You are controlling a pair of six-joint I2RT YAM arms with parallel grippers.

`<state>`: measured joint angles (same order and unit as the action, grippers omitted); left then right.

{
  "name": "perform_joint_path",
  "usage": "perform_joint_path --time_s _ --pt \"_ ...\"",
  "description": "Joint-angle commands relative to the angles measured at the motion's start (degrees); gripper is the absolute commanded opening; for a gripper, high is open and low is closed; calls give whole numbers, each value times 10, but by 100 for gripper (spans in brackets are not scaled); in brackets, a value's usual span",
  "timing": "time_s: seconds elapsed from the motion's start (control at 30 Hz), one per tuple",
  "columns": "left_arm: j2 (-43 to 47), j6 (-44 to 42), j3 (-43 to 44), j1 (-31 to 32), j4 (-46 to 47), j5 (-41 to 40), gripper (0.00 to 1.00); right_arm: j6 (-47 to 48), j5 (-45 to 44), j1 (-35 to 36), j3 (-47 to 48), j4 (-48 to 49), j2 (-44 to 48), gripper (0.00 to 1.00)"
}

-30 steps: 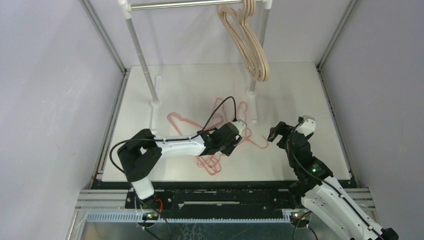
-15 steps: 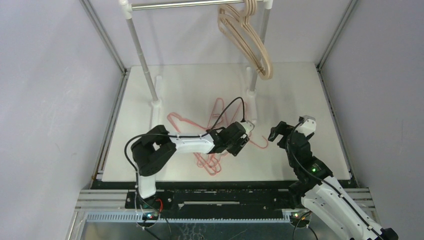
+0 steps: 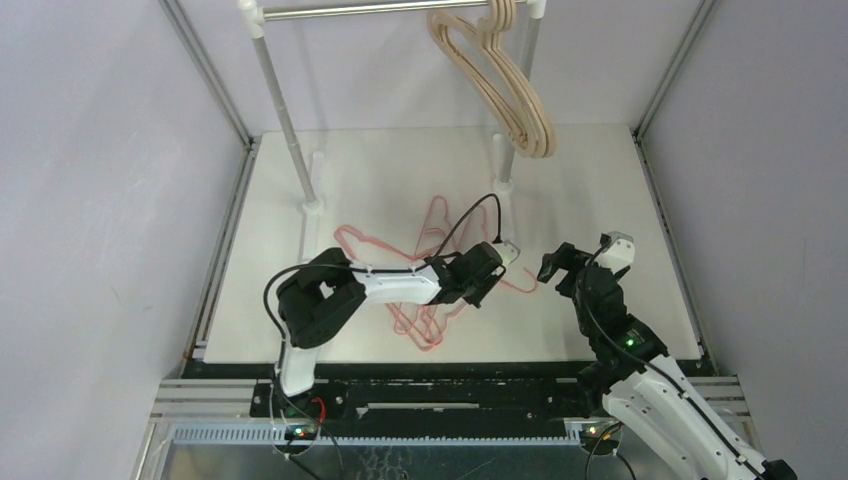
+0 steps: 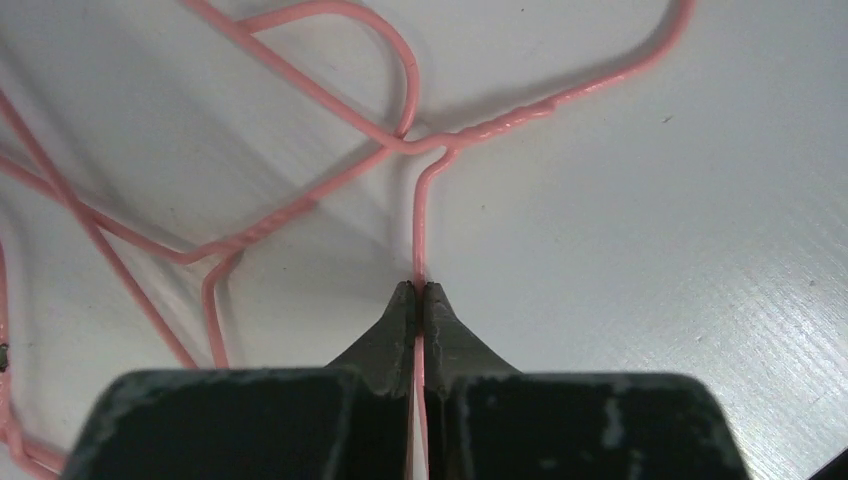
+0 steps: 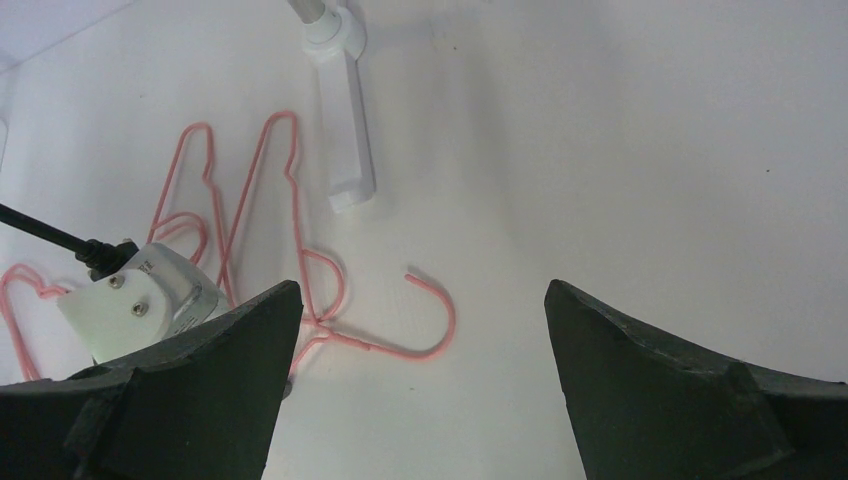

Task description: Organize the hangers

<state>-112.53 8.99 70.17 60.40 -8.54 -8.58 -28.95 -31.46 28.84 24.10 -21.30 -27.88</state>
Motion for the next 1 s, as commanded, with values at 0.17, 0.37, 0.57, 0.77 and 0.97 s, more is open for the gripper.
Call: perform_joint_path --time_s 0.17,0.37,0.57,0.77,0.97 --pt "-4 2 -14 -5 -53 -3 0 -1 -9 -5 6 -3 12 100" --pt "144 20 -60 -10 -54 40 0 1 -8 -6 5 1 9 100" --pt "268 33 -70 -45 -56 96 0 0 -4 -6 3 7 3 100" --pt "344 76 -112 -154 -19 169 0 -1 -2 -7 3 0 11 100" --pt "413 134 -147 -280 46 212 0 -3 -4 -6 1 -7 20 100"
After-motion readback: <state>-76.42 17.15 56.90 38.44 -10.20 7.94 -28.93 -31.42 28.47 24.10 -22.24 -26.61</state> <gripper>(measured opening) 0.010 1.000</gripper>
